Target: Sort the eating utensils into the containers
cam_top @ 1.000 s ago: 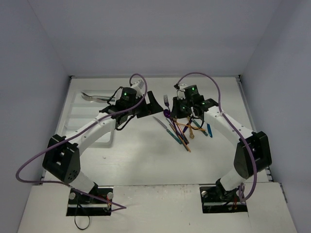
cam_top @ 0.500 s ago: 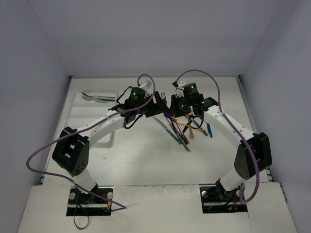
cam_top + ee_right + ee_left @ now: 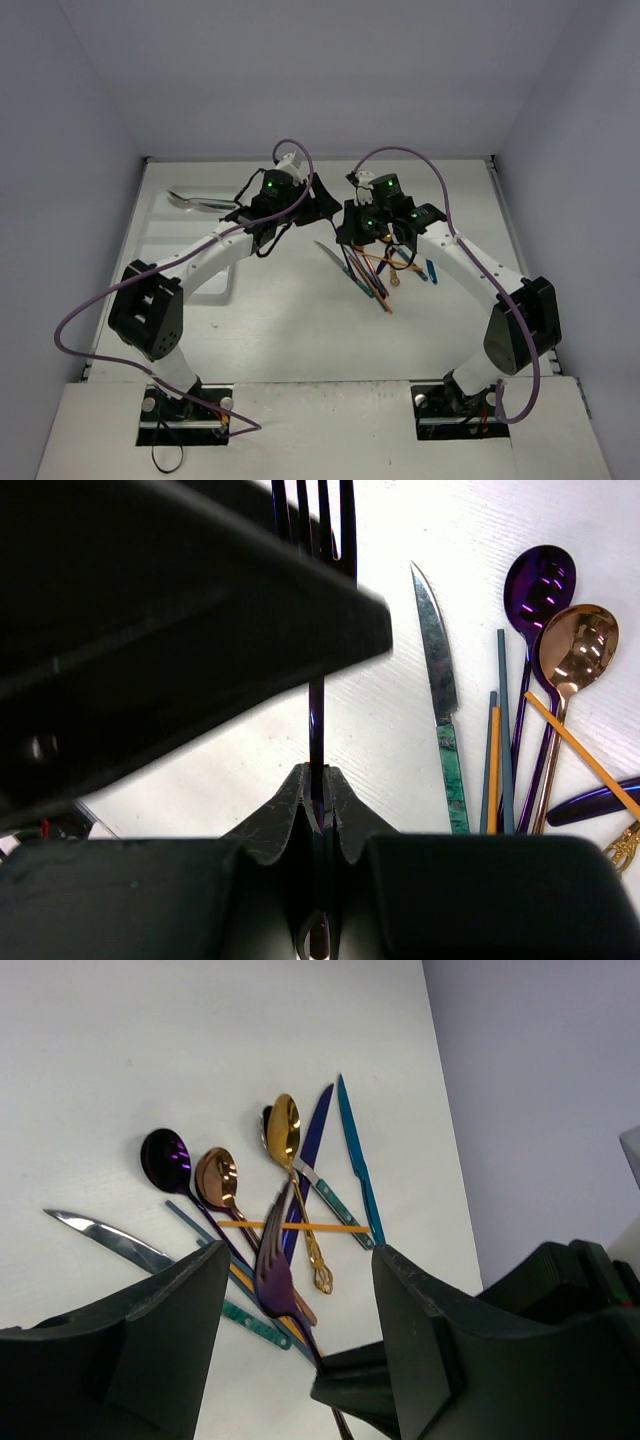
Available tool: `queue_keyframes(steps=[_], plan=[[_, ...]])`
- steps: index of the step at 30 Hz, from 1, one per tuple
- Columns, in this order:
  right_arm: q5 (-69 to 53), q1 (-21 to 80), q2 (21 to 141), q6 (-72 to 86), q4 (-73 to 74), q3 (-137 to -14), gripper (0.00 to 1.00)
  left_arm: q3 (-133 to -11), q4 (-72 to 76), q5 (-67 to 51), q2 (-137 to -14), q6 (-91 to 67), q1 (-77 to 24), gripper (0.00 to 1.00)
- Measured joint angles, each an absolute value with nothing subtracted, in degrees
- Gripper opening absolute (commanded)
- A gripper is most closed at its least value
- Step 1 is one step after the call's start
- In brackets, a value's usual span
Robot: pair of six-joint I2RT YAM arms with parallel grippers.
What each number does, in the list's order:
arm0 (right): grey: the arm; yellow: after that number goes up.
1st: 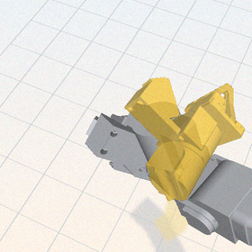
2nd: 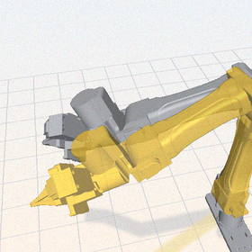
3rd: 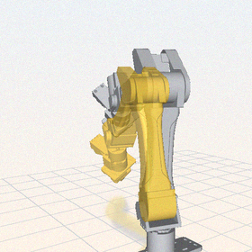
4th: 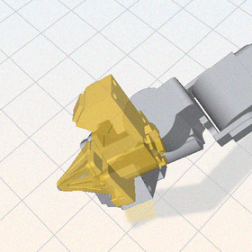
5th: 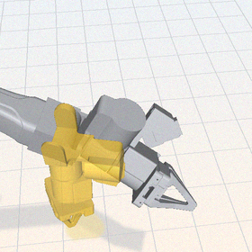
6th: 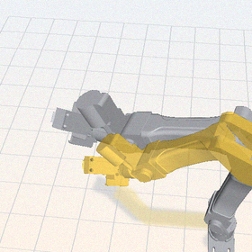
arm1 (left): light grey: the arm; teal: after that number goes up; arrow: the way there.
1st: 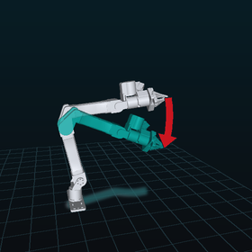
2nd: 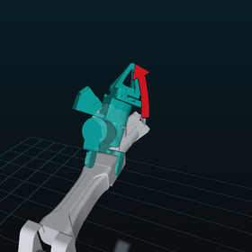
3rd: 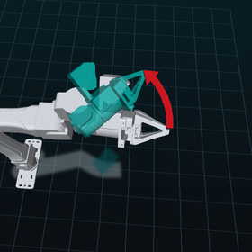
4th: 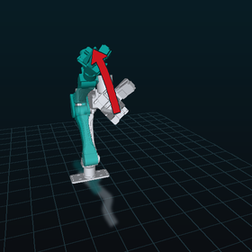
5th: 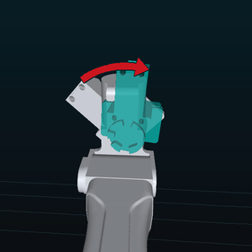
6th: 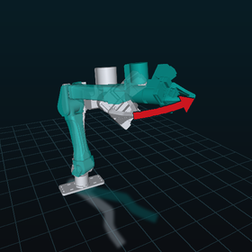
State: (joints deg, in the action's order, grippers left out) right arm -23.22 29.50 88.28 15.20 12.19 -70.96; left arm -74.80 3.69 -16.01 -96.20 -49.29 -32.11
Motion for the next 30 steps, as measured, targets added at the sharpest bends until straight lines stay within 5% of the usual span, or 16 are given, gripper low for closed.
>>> queue_keyframes(steps=[10,17,22,30], plan=[[-23.73,29.5,87.5,15.2,12.21,-70.96,0.0,-75.02,3.9,-16.52,-96.34,-45.15,-30.72,0.32],[-24.33,29.5,87.5,15.24,12.2,-70.96,0.01,-75.65,4.3,-18.37,-96.94,-41.25,-30.74,0.0],[-24.22,29.5,87.5,15.71,12.22,-70.94,0.54,-75.66,5.0,-19.16,-96.96,-38.29,-30.72,0.0],[-20.71,28.46,87.01,16.51,12.27,-70.92,0.62,-75.66,5.17,-17.11,-96.95,-35.82,-25.33,0.0]])
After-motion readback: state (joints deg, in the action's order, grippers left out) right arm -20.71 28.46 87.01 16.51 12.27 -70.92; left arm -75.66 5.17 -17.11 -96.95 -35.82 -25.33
